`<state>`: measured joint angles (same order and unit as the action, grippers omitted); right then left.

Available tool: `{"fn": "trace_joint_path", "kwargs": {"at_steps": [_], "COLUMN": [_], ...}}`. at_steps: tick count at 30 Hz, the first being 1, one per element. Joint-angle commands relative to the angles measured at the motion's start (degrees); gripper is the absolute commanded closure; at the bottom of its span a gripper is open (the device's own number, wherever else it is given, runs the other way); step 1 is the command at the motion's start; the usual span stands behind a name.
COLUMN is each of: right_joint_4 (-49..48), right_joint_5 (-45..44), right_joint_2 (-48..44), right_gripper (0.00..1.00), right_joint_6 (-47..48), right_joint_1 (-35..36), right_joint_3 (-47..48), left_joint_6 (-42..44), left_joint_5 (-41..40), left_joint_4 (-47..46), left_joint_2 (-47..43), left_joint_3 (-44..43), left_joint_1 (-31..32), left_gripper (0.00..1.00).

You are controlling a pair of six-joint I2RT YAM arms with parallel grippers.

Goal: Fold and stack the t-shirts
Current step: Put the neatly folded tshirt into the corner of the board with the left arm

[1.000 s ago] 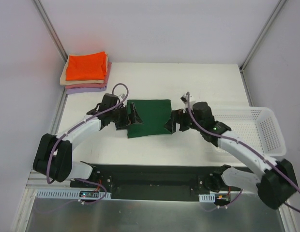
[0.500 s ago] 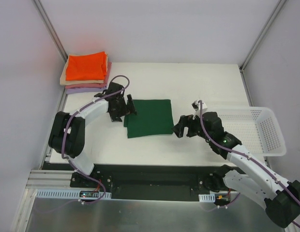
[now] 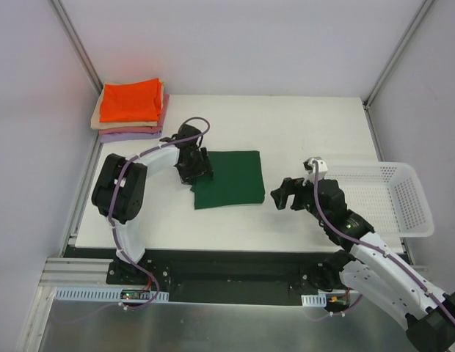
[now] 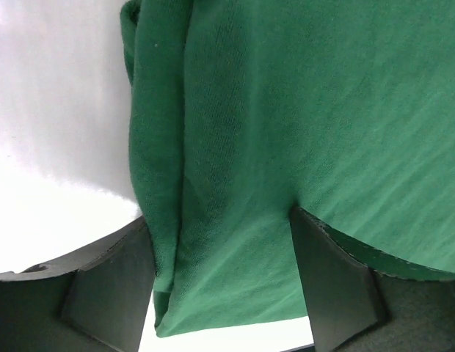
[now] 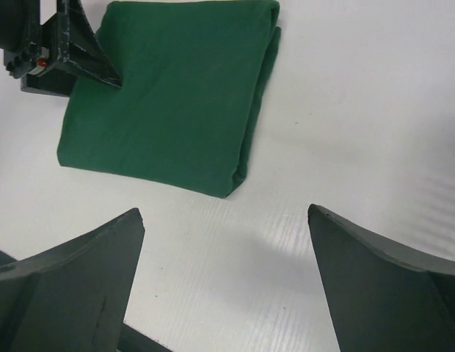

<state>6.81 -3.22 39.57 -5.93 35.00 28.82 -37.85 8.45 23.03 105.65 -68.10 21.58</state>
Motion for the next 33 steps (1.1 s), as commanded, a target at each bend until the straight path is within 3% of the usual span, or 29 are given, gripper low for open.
{"fn": "trace_joint_path", "kwargs": {"at_steps": [1, 4, 8, 11, 13, 17, 23, 26, 33], "right_joint_4": [-1.0, -0.8, -0.8, -0.5, -0.5, -0.2, 0.0, 0.0, -0.3], "right_joint_5": [-7.1, -8.5, -10.2, -11.9, -13.0, -14.6, -16.7, -18.2, -20.3], "right_joint_2": [-1.1, -1.7, -2.7, -3.4, -3.7, -3.8, -3.4, -3.0, -0.9], "right_gripper": [0.04, 0.04, 0.04, 0.04, 0.04, 0.04, 0.04, 0.04, 0.04], "right_joint_6": [0.1, 0.4, 0.3, 0.4, 0.6, 0.6, 1.6, 2.2, 3.5], "right_joint_1": [-0.1, -0.1, -0.1, -0.2, -0.2, -0.2, -0.3, -0.3, -0.4], "right_joint_3": [-1.1, -1.5, -2.1, -2.4, -2.7, -3.1, -3.2, -3.3, -3.3], "left_joint_6": [-3.1, -4.7, -6.1, -5.1, -2.5, 4.0, 18.5, 29.7, 47.5], "left_joint_5": [-4.0, -6.9, -12.0, -16.4, -17.6, -24.7, -47.6, -54.2, -53.4], "left_joint_4": [1.8, 3.6, 7.6, 11.2, 12.3, 12.7, 12.3, 8.3, -3.9], "left_joint_2": [5.2, 7.5, 10.5, 12.6, 13.4, 11.7, 8.5, 8.4, 6.9], "left_joint_3": [-1.0, -2.0, -5.5, -9.6, -12.6, -16.4, -23.2, -25.7, -29.5], "left_joint_1": [3.5, 5.2, 7.5, 9.2, 9.6, 9.6, 9.6, 9.4, 3.4], "left_gripper": [0.33, 0.42, 0.68, 0.79, 1.0, 1.0, 1.0, 1.0, 1.0]}}
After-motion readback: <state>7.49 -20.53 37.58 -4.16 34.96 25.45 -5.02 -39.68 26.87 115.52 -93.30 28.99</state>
